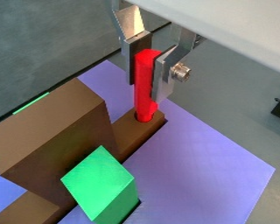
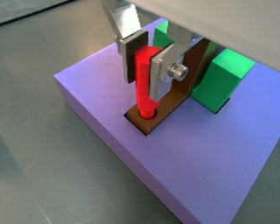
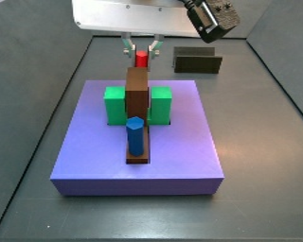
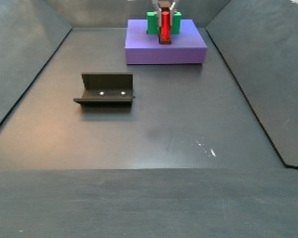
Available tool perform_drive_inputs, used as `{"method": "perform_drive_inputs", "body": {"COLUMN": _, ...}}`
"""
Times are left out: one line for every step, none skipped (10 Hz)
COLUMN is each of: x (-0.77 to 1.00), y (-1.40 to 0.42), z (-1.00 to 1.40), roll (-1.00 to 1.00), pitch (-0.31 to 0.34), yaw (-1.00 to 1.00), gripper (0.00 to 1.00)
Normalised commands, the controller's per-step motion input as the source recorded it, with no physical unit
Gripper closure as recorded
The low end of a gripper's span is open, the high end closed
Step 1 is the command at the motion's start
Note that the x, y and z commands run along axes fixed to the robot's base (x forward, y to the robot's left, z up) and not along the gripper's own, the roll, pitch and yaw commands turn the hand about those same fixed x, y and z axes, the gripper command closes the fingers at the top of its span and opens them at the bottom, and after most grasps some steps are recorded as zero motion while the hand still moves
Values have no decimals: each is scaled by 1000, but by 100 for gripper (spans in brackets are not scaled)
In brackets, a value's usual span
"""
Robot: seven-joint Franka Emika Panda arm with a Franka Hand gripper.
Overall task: Pick up the red object. Move up. Move to above the board. Insert the red object.
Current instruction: Insert the red object.
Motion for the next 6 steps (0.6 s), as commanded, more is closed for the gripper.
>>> {"method": "perform_drive_inputs", "body": {"x": 189, "y": 43, "z": -114, "roll": 14, "pitch": 63, "yaw": 37, "gripper": 100}}
{"method": "perform_drive_inputs", "body": {"x": 349, "y": 283, "z": 186, "roll": -31, "pitch": 200, "yaw": 29, "gripper": 100}}
{"method": "perform_drive_inputs", "body": {"x": 446, "y": 91, "z": 374, "roll": 0, "pitch": 290, "yaw": 109, "gripper": 100}}
{"method": "perform_drive_inputs", "body": {"x": 291, "y": 0, "z": 0, "roll": 89, "pitch": 199, "yaw": 120, "gripper": 100}}
{"method": "perform_drive_inputs", "body": {"x": 83, "y": -17, "z": -206, "roll": 87, "pitch": 43, "yaw": 71, "gripper": 100}}
{"method": "perform_drive_inputs", "body": {"x": -46, "y": -31, "z": -420, "roll": 111, "pitch": 0, "yaw": 0, "gripper": 100}}
